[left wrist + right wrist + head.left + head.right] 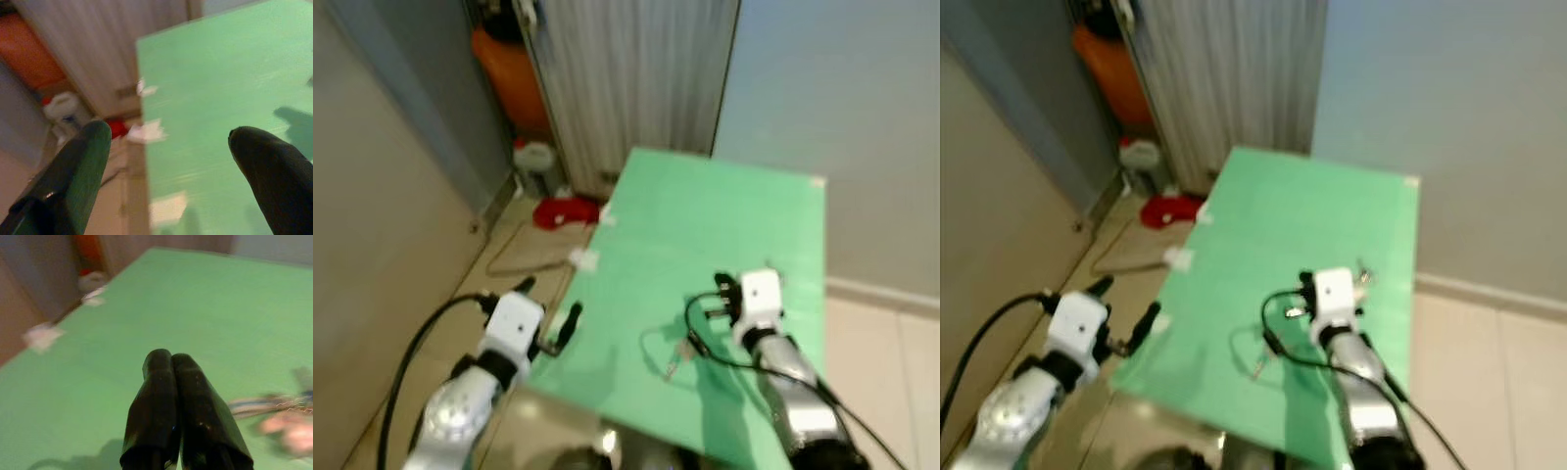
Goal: Hang keys on a hook
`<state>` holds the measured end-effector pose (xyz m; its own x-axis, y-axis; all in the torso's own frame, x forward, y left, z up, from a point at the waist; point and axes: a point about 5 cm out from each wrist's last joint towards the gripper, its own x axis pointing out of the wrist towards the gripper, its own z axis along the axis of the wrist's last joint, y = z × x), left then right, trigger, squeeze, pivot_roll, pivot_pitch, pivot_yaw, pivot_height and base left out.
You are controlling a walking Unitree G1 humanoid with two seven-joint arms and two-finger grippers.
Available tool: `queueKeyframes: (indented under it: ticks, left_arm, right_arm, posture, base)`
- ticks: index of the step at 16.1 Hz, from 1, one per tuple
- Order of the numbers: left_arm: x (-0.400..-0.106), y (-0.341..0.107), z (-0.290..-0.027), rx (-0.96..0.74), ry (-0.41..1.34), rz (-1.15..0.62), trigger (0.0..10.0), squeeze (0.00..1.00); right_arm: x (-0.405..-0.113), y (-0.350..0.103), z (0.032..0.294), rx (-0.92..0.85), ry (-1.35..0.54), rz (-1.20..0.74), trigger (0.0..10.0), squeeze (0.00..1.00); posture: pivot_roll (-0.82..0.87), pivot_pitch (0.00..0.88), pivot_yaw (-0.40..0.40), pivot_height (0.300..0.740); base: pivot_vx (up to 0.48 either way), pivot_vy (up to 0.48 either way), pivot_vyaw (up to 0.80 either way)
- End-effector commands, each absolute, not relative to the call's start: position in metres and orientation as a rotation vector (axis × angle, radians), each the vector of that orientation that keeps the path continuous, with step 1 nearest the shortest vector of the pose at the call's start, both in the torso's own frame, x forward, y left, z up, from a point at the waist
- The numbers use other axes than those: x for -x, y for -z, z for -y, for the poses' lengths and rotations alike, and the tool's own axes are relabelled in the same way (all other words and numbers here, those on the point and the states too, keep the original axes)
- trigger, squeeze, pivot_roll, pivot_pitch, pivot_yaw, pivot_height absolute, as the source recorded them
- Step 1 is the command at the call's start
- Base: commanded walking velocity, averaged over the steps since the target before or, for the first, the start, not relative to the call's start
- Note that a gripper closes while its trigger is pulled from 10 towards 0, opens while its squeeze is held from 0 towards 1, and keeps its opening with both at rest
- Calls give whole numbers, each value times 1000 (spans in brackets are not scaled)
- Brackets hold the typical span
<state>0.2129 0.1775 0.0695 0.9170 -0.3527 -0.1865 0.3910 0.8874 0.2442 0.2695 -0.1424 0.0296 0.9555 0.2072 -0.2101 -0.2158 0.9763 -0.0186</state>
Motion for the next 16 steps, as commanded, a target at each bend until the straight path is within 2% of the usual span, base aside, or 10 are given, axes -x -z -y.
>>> queueKeyframes:
  ticks: [1, 10, 16]
  left_arm:
    - [-213, -71, -178, -291, 393, -137, 10000, 0]
    - [-208, -66, -177, -297, 425, -186, 10000, 0]
    - [-207, -68, -175, -268, 421, -183, 10000, 0]
  right_arm:
    - [-266, -27, 144, 40, -209, -224, 10000, 0]
    - [-260, -27, 147, 38, -187, -219, 10000, 0]
    - [-256, -28, 152, 49, -179, -217, 10000, 0]
  posture:
    - [-65, 137, 132, 740]
    - [-80, 183, 151, 740]
    - [-87, 196, 151, 740]
  base:
    - [0, 0, -556]
    - [0, 0, -499]
    - [0, 446, 0]
